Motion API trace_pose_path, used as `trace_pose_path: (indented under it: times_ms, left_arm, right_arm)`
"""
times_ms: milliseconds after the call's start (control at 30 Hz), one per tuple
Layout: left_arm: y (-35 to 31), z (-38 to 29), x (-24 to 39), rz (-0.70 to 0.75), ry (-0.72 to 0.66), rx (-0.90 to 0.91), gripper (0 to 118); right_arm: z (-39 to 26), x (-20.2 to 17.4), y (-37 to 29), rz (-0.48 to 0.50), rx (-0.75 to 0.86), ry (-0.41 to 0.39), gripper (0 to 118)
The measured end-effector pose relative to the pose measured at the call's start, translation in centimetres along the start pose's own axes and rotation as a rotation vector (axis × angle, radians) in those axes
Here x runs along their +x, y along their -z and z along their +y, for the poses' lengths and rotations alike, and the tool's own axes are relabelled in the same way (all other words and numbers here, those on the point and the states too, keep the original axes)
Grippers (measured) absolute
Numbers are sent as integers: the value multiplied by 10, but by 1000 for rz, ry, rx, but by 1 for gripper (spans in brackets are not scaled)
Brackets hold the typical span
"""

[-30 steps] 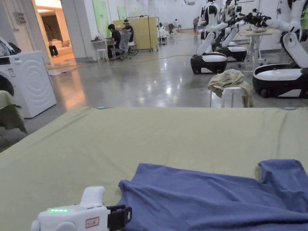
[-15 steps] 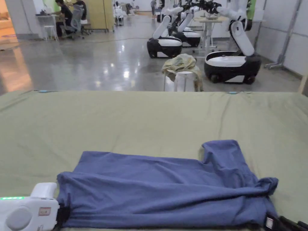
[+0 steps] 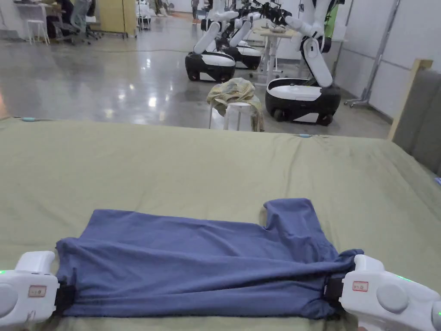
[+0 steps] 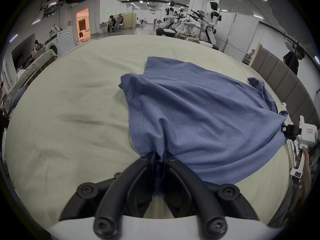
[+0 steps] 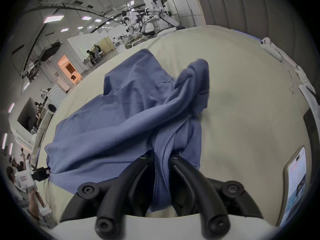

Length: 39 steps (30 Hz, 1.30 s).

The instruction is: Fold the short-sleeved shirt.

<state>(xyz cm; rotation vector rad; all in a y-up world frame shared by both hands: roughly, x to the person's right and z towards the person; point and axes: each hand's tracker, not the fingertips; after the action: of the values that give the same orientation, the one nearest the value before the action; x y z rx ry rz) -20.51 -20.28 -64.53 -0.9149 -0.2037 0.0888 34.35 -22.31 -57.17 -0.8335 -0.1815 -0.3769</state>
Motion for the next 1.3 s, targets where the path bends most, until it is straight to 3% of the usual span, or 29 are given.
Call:
trace_pose_path:
  times_ms: [67,233,500,567,633,733,800,867,900,967,1033,1167,1300]
  left_arm:
    - [-23,-1,-3,-27,0,67,7]
    - [-99,-2,4,-90,29,186,5]
    - [-167,-90,-4,-133,24,137,5]
    - [-170,-112,-9,-183,-56,41,5]
    - [-179,-134,-14,-270,-131,92,6]
    - [-174,-148,-18,-221,-160,98,6]
    - [-173,-152,-16,-178,-185,132,13]
    - [-180,-153,-12,-116,-138,185,45]
    - [-188,-152,-4,-71,-72,225,48]
    - [-206,-148,13,18,62,333,49]
    - [-228,-145,29,13,132,451,49]
    - [-258,-137,64,-7,162,655,49]
    - [-273,-125,89,-64,185,712,48]
  right_arm:
    - [1,-6,-19,-26,57,-47,13]
    - [-2,-17,-87,-5,121,-61,13]
    - [-88,8,-164,-23,66,-86,13]
    - [-109,14,-177,-31,48,-65,13]
    - [-120,23,-183,-23,60,-48,13]
    - [-126,24,-177,-34,63,-71,13]
    - [-129,23,-172,-111,62,-100,31]
    - [-132,27,-175,-112,66,-104,50]
    - [-133,26,-181,-105,77,-106,50]
    - [-133,23,-197,-66,160,-134,55]
    - [-131,15,-215,-65,276,-196,57]
    - [-123,-11,-242,8,441,-268,58]
    - [-115,-46,-260,98,527,-333,57]
